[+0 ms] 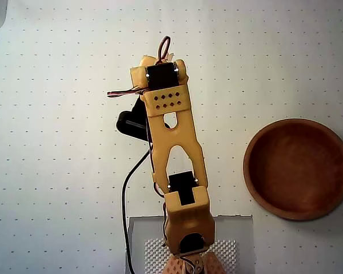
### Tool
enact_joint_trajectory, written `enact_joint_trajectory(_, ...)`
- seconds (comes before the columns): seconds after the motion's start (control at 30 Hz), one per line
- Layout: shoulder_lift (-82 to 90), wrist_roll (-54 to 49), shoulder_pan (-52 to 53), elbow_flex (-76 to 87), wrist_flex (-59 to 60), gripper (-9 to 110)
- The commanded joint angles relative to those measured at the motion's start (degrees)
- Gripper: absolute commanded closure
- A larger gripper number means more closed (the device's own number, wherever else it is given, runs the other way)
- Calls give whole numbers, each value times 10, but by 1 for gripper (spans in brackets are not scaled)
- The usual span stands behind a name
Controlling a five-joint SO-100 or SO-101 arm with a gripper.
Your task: Grasp a clothespin and put it in the bowl.
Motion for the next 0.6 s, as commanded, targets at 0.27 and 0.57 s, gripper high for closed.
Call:
enact_joint_trajectory(0.27, 134, -47, 44, 217, 18, 105)
enact_joint_trajectory(0.57, 148, -86, 69, 309, 18, 105)
